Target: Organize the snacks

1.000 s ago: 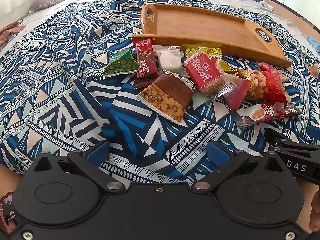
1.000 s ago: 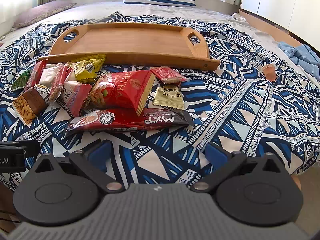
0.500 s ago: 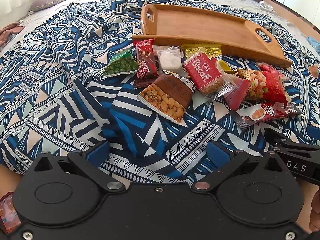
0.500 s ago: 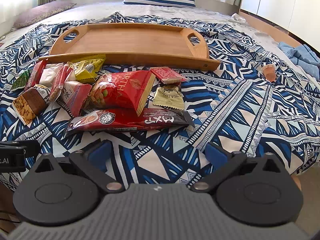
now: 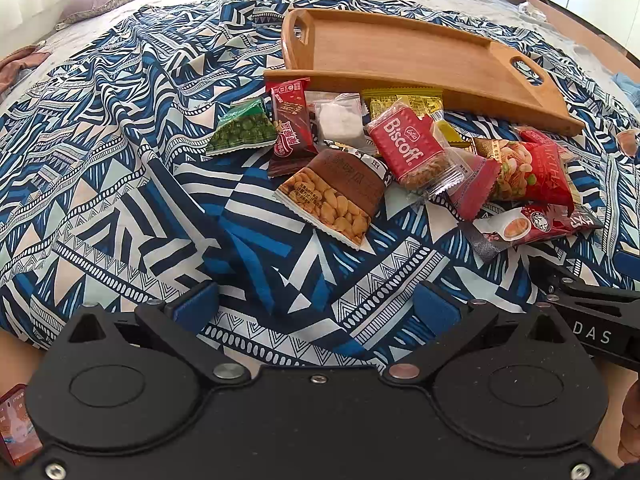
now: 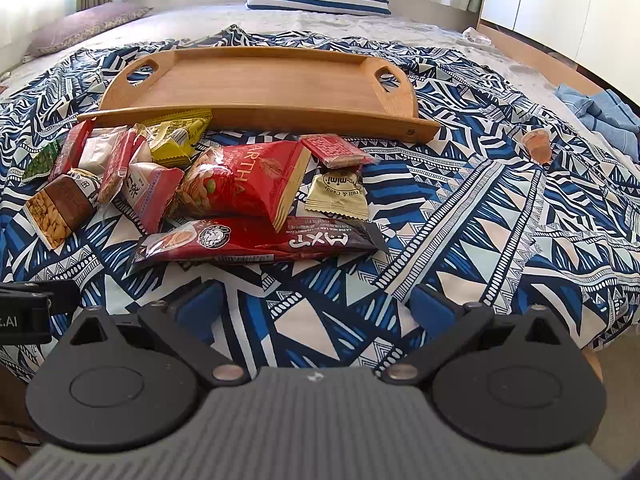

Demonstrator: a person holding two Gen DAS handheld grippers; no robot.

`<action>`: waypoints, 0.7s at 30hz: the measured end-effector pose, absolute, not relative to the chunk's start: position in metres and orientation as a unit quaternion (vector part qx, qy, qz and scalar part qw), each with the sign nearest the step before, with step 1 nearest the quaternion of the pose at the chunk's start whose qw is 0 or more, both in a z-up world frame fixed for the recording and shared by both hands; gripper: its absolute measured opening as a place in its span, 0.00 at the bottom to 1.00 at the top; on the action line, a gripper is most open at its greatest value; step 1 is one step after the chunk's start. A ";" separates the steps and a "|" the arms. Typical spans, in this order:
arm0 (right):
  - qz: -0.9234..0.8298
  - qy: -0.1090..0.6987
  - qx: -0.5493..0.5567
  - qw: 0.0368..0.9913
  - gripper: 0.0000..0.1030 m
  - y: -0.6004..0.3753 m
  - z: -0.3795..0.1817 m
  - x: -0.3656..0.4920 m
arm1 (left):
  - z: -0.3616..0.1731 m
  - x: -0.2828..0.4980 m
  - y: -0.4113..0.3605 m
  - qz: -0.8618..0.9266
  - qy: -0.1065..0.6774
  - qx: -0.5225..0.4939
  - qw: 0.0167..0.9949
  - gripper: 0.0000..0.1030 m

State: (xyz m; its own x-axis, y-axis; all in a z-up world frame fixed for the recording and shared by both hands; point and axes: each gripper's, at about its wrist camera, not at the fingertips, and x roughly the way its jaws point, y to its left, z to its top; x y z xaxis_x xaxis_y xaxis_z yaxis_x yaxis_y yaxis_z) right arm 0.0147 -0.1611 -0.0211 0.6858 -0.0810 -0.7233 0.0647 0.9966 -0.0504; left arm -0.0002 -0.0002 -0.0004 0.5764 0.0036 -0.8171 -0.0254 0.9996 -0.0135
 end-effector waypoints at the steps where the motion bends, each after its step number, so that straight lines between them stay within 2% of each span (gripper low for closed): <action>1: -0.040 0.394 -0.010 0.918 1.00 -0.161 -0.021 0.015 | 0.000 0.000 0.000 0.008 0.460 -0.012 0.888 1.00; 21: -0.025 0.400 -0.010 0.916 1.00 -0.165 -0.019 0.016 | 0.003 -0.003 0.006 -0.011 0.444 0.000 0.896 1.00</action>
